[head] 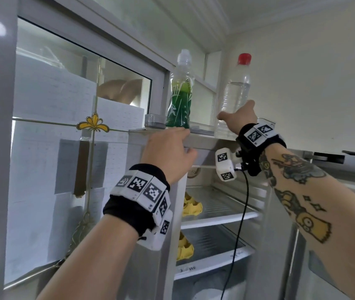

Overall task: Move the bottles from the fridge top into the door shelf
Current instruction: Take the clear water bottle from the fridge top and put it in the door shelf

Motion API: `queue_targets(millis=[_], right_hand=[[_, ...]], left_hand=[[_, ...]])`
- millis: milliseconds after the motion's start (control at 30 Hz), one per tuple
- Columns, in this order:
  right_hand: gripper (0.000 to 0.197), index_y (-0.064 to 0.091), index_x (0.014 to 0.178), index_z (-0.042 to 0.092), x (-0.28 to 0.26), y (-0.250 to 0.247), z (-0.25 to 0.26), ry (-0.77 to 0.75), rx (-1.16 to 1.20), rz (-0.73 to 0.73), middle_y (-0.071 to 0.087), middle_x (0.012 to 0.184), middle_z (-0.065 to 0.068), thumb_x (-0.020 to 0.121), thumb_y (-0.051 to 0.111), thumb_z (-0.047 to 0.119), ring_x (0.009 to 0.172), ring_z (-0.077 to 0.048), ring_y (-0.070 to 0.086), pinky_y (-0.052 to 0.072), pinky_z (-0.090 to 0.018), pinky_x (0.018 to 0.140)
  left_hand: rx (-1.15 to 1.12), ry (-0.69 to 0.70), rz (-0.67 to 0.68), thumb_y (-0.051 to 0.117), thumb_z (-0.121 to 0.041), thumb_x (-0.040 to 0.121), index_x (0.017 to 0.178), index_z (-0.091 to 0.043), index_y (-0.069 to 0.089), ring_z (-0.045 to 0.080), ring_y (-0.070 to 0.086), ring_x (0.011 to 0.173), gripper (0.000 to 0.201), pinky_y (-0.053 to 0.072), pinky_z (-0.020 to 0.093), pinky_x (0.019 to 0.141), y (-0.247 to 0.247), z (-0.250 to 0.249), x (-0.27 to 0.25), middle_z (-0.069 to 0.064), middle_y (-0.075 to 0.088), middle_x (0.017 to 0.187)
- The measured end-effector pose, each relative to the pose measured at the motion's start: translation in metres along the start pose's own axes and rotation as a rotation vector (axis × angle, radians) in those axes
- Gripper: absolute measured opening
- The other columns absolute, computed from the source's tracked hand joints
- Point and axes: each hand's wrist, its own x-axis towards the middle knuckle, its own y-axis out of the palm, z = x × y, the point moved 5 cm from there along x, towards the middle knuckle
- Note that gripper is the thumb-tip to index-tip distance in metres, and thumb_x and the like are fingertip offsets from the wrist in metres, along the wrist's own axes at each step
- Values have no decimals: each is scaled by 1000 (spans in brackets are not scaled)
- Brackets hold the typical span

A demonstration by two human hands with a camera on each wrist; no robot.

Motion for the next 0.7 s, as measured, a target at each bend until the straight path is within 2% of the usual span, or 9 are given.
queue_targets(millis=[100,200,300,367,433,600,700], right_hand=[[75,28,132,7,-6,-14,1,-25,25,-39,56,120,-17,77,72,31,100,-32,58,54,-43,81],[74,28,132,7,-10,-26,4,-69,49,-65,57,118,-14,77,72,29,98,-31,59,49,-37,76],[78,26,137,4,-15,-44,0,-87,89,-86,54,112,-11,78,71,27,95,-28,55,44,-33,73],[78,26,136,4,-21,-58,-5,-105,112,-103,51,108,-7,77,72,25,97,-27,56,48,-35,76],[78,25,136,5,-30,-73,-11,-109,149,-105,52,105,-4,76,72,24,98,-26,56,52,-39,82],[84,26,137,9,-59,-111,-41,-107,164,-94,59,111,-6,68,73,22,98,-23,61,56,-40,85],[71,32,128,10,-77,-129,-59,-110,163,-84,58,97,4,71,73,14,86,-10,61,55,-30,76]], left_hand=[[-22,-18,-5,54,-26,88,137,-18,51,16,44,133,50,29,31,113,4,0,0,-2,49,144],[-23,-37,-31,55,-26,86,136,-17,51,17,43,133,51,30,38,115,5,0,0,0,49,144],[63,-35,-41,54,-27,86,137,-17,49,19,40,135,52,22,41,117,6,-5,-2,2,45,147],[141,-37,-30,52,-29,87,139,-17,47,20,37,136,54,17,39,115,8,-10,-4,2,42,149],[177,-48,-18,52,-31,86,137,-15,48,22,38,135,54,19,39,113,10,-13,-4,4,44,147],[199,-73,-25,52,-35,81,127,-14,56,27,32,137,51,21,52,110,24,-25,-5,8,47,142],[191,-33,-35,53,-33,79,125,-16,58,25,24,141,49,17,55,109,40,-41,-11,4,43,147]])
